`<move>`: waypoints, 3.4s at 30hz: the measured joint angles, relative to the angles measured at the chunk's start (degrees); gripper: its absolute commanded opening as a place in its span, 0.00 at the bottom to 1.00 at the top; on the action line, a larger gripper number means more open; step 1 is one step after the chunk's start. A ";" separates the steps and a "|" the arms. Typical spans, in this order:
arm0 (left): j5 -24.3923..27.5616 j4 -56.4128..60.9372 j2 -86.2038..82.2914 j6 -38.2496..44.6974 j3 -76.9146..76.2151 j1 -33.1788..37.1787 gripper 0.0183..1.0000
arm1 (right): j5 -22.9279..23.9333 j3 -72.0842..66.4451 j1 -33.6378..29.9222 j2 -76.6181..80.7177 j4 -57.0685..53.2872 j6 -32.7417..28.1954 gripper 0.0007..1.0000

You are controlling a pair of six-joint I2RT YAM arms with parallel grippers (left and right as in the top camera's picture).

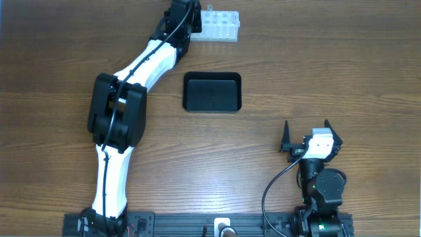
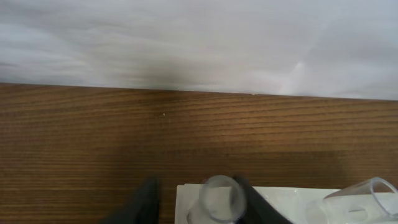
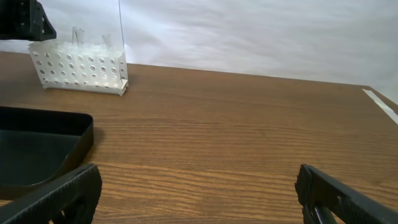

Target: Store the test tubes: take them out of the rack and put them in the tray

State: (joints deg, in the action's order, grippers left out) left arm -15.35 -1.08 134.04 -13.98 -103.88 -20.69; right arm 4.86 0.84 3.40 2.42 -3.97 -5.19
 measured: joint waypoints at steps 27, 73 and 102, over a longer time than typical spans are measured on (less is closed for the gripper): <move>-0.09 0.90 0.02 0.00 -0.02 -0.74 0.11 | 0.00 0.00 0.00 0.00 0.00 0.02 0.99; 5.25 -55.30 -12.22 -18.51 -1.62 -8.76 0.04 | 0.00 0.00 0.00 0.00 0.00 0.00 0.99; 4.87 -56.70 -7.13 -18.18 -1.60 -8.76 0.26 | 0.00 0.00 0.00 0.00 0.00 -0.04 0.99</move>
State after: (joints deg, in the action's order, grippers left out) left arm -10.48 -57.78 126.91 -32.16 -105.47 -29.45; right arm 4.86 0.84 3.40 2.42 -3.97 -5.23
